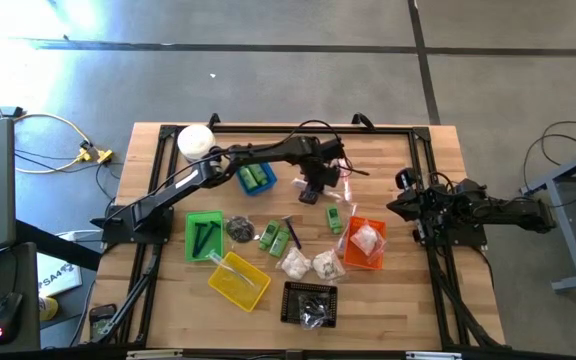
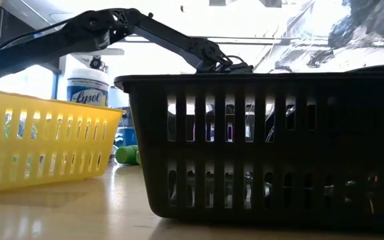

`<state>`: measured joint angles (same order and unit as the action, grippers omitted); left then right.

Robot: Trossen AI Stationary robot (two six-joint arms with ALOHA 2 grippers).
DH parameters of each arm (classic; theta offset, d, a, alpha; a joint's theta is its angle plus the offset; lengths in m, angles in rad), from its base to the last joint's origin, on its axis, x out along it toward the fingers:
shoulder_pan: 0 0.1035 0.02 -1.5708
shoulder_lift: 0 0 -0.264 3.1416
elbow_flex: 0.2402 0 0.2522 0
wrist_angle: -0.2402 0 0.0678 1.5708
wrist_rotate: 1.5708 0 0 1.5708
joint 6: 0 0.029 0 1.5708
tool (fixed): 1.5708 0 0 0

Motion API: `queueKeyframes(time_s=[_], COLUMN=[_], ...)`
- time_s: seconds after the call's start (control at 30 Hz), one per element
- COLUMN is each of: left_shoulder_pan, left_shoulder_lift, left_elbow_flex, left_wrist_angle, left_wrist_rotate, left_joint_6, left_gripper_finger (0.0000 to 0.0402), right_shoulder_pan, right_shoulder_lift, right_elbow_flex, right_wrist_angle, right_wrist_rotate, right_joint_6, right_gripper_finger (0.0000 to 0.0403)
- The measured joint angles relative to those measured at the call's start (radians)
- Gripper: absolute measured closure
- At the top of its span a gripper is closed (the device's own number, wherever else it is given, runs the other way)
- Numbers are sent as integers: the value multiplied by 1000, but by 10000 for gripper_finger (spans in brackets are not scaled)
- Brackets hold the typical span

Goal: Pick & Place Travel size toiletries
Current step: Put the blue toothbrush into the yellow bin

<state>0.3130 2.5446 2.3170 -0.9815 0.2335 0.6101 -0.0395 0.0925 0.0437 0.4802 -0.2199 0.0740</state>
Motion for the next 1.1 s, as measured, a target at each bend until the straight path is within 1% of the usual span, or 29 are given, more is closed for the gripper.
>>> queueKeyframes(time_s=[0.1, 0.23, 0.37, 0.5, 0.77, 0.83, 0.97, 1.1], left_shoulder_pan=[0, -7, -22, -34, -62, -65, -66, -65], left_shoulder_lift=[-32, -115, -199, -314, -541, -593, -677, -753], left_elbow_flex=[-2, -2, -1, 0, 0, 1, 1, 1], left_wrist_angle=[-14, -48, -102, -149, -163, -161, -140, -137], left_wrist_rotate=[-22, -53, -63, -65, -63, -46, 26, 34], left_joint_6=[-17, -16, -24, -43, -122, -149, -224, -244], left_gripper_finger=[392, 390, 393, 394, 394, 394, 394, 394], right_shoulder_pan=[0, 0, 0, 0, 0, 0, 0, 0], right_shoulder_lift=[0, 0, 0, 0, 0, 0, 0, 0], right_elbow_flex=[0, 0, 0, 0, 0, 0, 0, 0], right_wrist_angle=[0, -1, -4, -5, -12, -12, -12, -12], right_wrist_rotate=[0, 2, 0, -2, -22, -22, -21, -22], right_joint_6=[0, 0, 2, 4, 8, 8, 20, 36], right_gripper_finger=[401, 401, 401, 401, 401, 401, 401, 400])
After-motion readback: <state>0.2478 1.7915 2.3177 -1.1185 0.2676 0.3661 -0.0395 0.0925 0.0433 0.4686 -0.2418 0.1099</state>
